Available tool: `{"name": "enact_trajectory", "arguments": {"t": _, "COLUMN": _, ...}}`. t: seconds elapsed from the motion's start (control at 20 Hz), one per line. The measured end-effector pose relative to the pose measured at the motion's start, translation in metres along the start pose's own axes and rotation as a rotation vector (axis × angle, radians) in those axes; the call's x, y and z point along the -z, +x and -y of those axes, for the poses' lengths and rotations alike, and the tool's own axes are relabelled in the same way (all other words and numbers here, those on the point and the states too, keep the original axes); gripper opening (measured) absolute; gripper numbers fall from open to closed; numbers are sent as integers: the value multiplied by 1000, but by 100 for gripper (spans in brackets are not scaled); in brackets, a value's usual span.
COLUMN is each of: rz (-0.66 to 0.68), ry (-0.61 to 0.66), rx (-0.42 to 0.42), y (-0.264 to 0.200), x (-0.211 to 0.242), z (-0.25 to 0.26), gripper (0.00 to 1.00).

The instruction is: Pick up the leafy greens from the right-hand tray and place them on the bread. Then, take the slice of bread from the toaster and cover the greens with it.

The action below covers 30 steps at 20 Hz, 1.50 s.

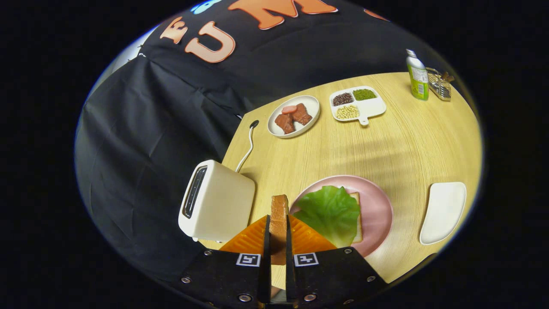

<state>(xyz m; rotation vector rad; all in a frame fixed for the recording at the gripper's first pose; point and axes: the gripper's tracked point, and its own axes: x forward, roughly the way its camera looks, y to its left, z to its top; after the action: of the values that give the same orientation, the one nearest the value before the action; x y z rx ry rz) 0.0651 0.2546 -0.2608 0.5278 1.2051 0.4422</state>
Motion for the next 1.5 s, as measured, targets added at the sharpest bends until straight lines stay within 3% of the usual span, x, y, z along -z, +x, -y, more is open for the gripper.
{"name": "enact_trajectory", "arguments": {"t": 0.3, "rz": 9, "ry": 33, "rx": -4, "y": 12, "x": 3, "z": 38, "gripper": 14}}
{"name": "enact_trajectory", "arguments": {"t": 0.75, "rz": 20, "ry": -39, "rx": 50, "y": 23, "x": 9, "z": 71, "gripper": 14}}
{"name": "enact_trajectory", "arguments": {"t": 0.85, "rz": 35, "ry": -73, "rx": 101, "y": 23, "x": 18, "z": 80, "gripper": 20}}
{"name": "enact_trajectory", "arguments": {"t": 1.0, "rz": 50, "ry": -135, "rx": 163, "y": 24, "x": 18, "z": 95, "gripper": 39}}
{"name": "enact_trajectory", "arguments": {"t": 1.2, "rz": 38, "ry": -210, "rx": 231, "y": 26, "x": 23, "z": 109, "gripper": 55}}
{"name": "enact_trajectory", "arguments": {"t": 1.5, "rz": 194, "ry": -302, "rx": 231, "y": 2, "x": -4, "z": 91, "gripper": 71}}
